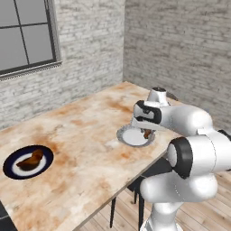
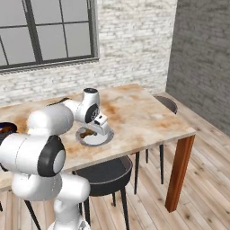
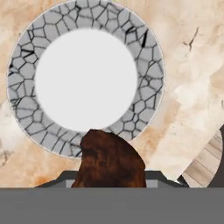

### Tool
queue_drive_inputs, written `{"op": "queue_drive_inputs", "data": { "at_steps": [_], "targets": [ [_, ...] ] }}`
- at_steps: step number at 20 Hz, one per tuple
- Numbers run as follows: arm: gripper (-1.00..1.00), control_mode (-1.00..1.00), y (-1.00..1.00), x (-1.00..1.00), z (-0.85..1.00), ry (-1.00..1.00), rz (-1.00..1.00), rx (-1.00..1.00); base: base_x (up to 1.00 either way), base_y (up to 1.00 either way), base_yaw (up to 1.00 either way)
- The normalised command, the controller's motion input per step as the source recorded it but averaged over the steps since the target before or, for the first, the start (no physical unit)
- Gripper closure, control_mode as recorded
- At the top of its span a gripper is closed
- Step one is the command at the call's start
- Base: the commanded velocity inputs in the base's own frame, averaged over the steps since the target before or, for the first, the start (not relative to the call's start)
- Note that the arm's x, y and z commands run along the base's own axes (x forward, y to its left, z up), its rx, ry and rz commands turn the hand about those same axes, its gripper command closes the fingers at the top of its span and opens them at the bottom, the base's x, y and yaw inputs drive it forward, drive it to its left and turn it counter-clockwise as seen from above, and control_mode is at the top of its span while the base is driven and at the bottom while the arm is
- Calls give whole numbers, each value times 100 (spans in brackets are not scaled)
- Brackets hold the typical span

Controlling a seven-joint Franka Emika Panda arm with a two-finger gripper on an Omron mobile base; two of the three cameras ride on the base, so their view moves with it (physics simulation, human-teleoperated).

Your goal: Take the chicken drumsticks from the pan and place one on each plate on the dining counter.

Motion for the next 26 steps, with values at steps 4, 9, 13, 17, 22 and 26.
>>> {"op": "queue_drive_inputs", "data": {
  "at_steps": [4,9,13,17,22,26],
  "targets": [
    [100,-100,7,76,-23,1,0,0,0,0,0],
    [100,-100,1,32,-36,4,0,2,0,0,0],
    [100,-100,4,0,-48,7,0,1,0,0,0],
    [100,-100,11,22,-34,9,0,0,0,0,0],
    [100,-100,19,14,-31,2,0,0,0,0,0],
    [100,-100,11,12,-28,4,0,0,0,0,0]
  ]
}}
